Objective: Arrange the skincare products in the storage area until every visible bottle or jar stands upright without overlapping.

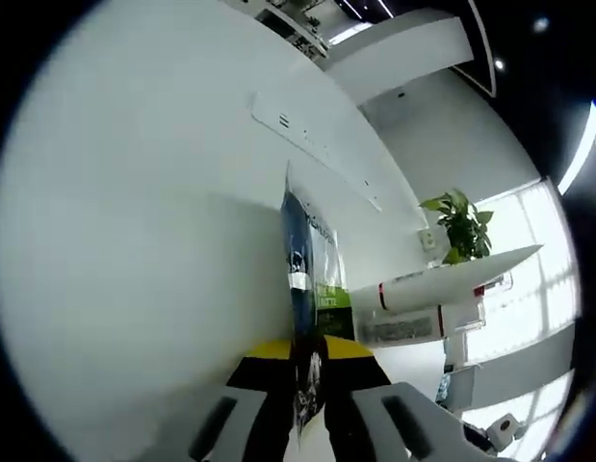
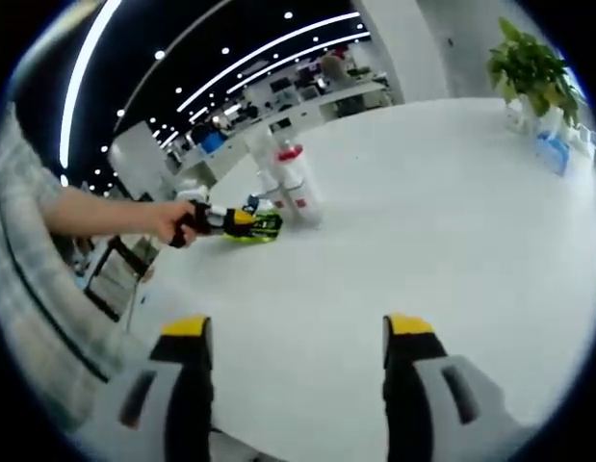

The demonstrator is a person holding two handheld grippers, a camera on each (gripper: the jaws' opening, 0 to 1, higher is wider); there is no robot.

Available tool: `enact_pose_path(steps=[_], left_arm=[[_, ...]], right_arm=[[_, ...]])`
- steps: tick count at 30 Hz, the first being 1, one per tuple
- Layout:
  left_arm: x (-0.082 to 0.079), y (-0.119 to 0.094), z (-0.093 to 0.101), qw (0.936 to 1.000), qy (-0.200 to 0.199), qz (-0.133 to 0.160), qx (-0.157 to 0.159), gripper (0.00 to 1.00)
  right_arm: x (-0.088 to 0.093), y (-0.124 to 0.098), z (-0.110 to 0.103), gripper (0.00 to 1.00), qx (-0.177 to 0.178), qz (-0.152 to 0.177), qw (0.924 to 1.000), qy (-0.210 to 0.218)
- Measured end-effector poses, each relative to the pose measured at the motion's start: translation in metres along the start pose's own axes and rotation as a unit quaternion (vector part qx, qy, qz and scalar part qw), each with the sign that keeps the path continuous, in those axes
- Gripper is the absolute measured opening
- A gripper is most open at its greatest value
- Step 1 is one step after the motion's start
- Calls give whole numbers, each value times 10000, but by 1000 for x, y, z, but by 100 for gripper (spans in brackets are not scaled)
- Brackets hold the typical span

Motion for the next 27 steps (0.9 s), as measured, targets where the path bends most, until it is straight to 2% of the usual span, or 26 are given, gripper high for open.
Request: enact_pose_path(steps=[3, 7, 9, 13, 14, 17, 21, 27], left_arm=[[0, -3, 3, 10000, 38, -77, -49, 9], [-2, -6, 3, 9991, 149, -370, -125, 11], [-10, -5, -3, 9987, 129, -441, -219, 13], [-13, -9, -2, 9953, 503, -687, -458, 14], [-14, -10, -1, 9926, 711, -824, -546, 14], [-16, -8, 2, 9903, 823, -967, -568, 17], [-17, -5, 6, 9803, 1320, -1251, -764, 17], [-19, -7, 9, 9707, 1566, -1494, -1048, 20]], right_arm=[[2, 0, -2, 70, -11, -32, 10000, -5], [3, 1, -3, 70, -17, -8, 10000, 32], [4, 2, -5, 69, -27, 8, 10000, 42], [7, 7, -9, 69, -82, -13, 9999, 72], [7, 8, -11, 69, -99, -12, 9999, 61], [7, 8, -13, 69, -144, 28, 9999, 61], [10, 5, -13, 70, -108, 43, 9999, 121], [13, 1, -8, 70, -42, 128, 9995, 293]])
Point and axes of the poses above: the point that each gripper's makers call its tool centre point, and the gripper's own axes: y roughly forward along the fingers, z roughly to its right, x roughly out of its underside, the point moved 9 cm from there along -y, roughly backward along the fingers, and after that the axes turned 8 degrees about z, right-handed, at the moved point
